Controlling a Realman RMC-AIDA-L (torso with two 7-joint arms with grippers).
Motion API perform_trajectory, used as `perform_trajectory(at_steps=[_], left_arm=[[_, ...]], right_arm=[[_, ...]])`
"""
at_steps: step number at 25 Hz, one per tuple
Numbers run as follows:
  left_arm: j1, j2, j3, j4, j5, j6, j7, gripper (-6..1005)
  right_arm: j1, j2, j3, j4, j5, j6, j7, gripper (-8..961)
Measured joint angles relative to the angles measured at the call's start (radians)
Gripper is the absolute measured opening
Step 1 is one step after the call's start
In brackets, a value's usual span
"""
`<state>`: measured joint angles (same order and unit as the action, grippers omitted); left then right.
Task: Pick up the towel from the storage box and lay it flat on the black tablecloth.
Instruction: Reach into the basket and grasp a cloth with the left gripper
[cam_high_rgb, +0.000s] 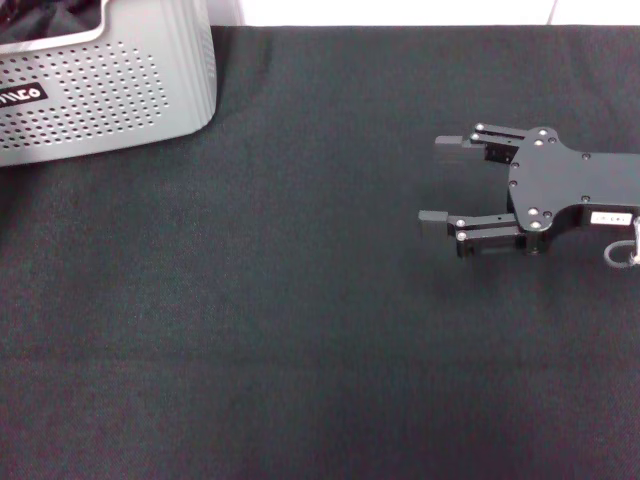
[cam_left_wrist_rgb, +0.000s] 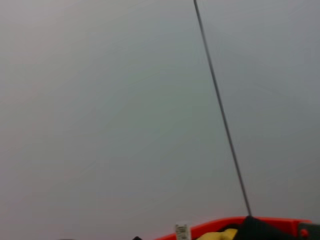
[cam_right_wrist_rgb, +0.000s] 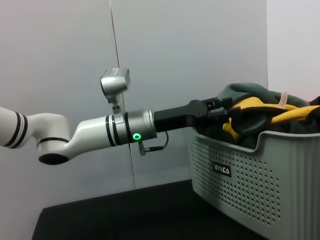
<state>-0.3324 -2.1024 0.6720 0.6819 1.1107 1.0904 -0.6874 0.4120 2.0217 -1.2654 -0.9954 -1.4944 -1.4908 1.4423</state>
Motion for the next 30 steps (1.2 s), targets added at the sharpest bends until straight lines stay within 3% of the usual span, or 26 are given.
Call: perform_trajectory(at_steps=[5,14,19,27,30], left_arm=[[-0.014,-0.001,0.000,-0.062,-0.111,-0.019,0.100,733],[-0.035,-0.001,0.002,-0.125,-0.132,-0.031,0.229,731],[-0.050,-0.003,0.005,-0.175,-0.209,-0.030,0.333,728],[-0.046,-0.002,0.087,-0.214,-0.339,-0.019,0.468,723],[-0.050,-0.002,0.089,-0.234,-0.340,-0.016,0.515,602]], right_arm=[[-0.003,0.000,-0.002,0.000,0.003,0.000,0.000,857],[-0.004,0.001,-0.005,0.000,0.005,-0.003,0.000,855],[-0.004,0.002,-0.005,0.000,0.005,-0.006,0.000,854],[-0.005,0.002,-0.005,0.004,0.005,-0.009,0.000,852],[-0.006,0.002,-0.005,0.007,0.005,-0.009,0.000,852]])
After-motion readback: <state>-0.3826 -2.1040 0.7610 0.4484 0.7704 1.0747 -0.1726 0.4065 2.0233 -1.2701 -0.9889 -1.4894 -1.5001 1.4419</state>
